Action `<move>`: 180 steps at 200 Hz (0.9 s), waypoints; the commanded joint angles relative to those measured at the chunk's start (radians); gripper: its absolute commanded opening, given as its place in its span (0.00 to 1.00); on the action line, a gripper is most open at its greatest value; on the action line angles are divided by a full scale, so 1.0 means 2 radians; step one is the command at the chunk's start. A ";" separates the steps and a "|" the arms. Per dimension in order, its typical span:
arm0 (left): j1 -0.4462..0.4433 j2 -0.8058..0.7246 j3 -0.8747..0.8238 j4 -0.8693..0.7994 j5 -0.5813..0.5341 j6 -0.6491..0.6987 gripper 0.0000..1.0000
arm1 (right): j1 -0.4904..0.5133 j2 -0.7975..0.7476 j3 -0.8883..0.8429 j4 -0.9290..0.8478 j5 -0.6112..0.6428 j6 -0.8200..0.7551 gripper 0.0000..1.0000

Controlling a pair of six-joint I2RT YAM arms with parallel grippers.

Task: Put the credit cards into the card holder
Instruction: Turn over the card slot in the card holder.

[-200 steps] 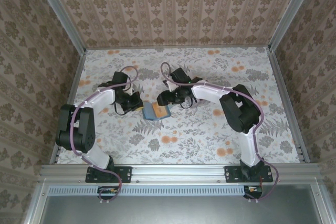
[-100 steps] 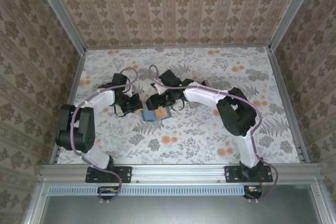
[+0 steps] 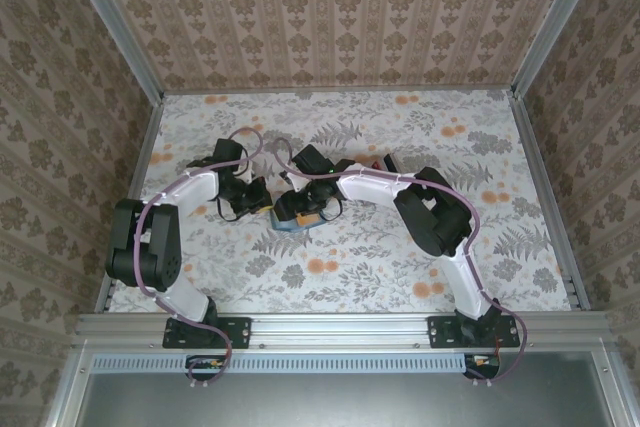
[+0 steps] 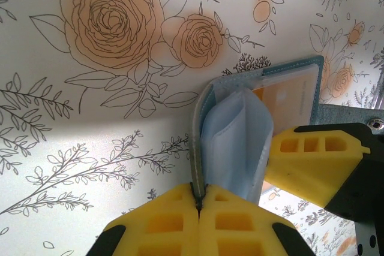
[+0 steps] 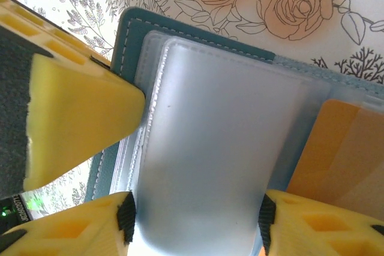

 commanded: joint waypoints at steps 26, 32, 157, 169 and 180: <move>0.000 -0.001 0.003 -0.006 0.005 0.008 0.00 | -0.007 -0.006 0.001 0.009 -0.017 0.012 0.55; 0.000 0.000 0.002 -0.005 0.004 0.007 0.00 | -0.010 -0.008 -0.003 0.014 -0.019 0.014 0.56; 0.010 0.006 -0.036 0.014 -0.003 0.011 0.00 | -0.036 -0.025 -0.024 0.002 -0.005 0.004 0.47; 0.012 0.006 -0.040 0.017 -0.004 0.012 0.00 | -0.037 -0.027 -0.022 -0.017 0.012 -0.011 0.50; 0.013 0.007 -0.042 0.017 -0.005 0.012 0.00 | -0.037 -0.030 -0.021 -0.032 0.032 -0.024 0.53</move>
